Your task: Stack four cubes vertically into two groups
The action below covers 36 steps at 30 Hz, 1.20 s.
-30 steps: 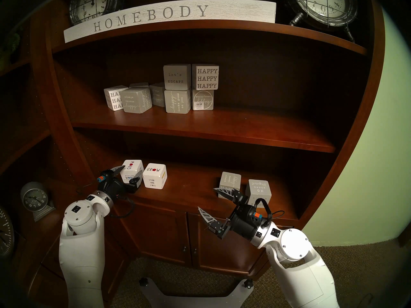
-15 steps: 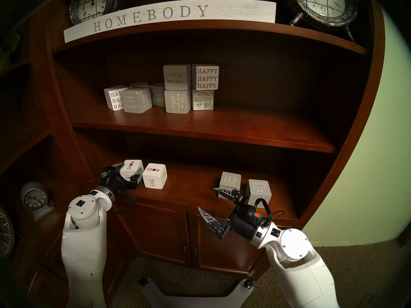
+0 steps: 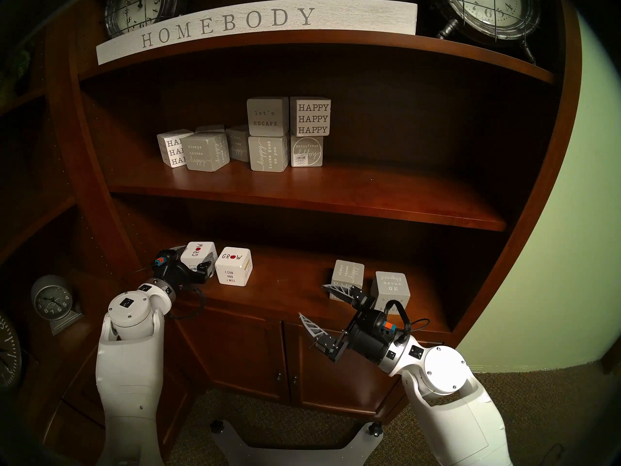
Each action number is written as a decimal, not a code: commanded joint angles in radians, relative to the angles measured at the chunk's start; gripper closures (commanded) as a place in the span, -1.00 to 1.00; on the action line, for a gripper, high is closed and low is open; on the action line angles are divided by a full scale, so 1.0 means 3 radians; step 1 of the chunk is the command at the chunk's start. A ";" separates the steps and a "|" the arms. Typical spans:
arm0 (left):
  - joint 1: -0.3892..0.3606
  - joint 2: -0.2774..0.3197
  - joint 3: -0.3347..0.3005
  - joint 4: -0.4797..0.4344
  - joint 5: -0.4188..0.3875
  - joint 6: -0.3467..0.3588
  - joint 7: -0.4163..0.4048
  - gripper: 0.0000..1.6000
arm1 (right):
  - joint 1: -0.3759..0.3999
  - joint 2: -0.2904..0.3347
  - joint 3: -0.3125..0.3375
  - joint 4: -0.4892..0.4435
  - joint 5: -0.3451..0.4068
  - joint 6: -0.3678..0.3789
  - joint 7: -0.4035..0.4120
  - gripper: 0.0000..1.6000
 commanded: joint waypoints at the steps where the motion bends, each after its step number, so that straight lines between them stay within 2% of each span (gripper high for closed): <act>1: -0.0102 0.0000 0.0002 0.0009 0.0008 0.0000 0.0047 -1.00 | 0.0010 -0.0007 -0.0006 -0.0055 0.0013 0.0002 0.0006 -1.00; 15: -0.0146 -0.0023 -0.0017 0.0116 0.0088 0.0015 0.0205 -1.00 | 0.0010 -0.0009 -0.0005 -0.0055 0.0011 0.0003 0.0008 -1.00; 24: -0.0168 -0.0040 -0.0031 0.0177 0.0062 0.0004 0.0200 -1.00 | 0.0010 -0.0011 -0.0004 -0.0055 0.0011 0.0004 0.0009 -1.00; 36: -0.0218 -0.0023 -0.0057 0.0351 -0.0076 -0.0188 0.0114 -1.00 | 0.0010 -0.0013 -0.0002 -0.0055 0.0010 0.0003 0.0011 -1.00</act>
